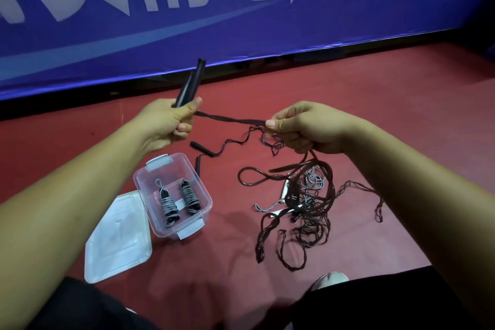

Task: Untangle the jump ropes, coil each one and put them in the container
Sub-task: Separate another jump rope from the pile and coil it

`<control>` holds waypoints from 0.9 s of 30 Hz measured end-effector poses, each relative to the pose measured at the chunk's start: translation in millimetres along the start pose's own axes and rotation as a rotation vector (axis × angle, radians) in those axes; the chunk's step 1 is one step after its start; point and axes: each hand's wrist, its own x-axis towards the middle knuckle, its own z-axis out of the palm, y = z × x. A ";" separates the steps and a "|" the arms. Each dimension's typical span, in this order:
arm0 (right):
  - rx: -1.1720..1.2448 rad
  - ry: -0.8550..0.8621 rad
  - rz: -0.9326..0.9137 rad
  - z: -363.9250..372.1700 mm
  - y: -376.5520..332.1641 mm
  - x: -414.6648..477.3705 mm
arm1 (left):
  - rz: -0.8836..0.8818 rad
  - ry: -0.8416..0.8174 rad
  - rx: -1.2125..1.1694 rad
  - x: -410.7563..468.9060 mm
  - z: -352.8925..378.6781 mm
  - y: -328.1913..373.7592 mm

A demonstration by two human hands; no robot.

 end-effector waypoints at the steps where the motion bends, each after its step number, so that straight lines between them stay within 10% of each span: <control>1: -0.005 0.004 -0.005 0.0 -1.1 -1.3 | 0.004 -0.014 0.101 -1.5 -1.8 -2.4; 11: -0.026 0.096 -0.165 3.5 -25.4 -9.9 | 0.101 0.006 1.020 -14.1 26.5 -27.3; 27: -0.124 0.352 -0.116 -21.5 -6.1 3.8 | -0.092 -0.538 0.662 -59.6 61.4 -20.6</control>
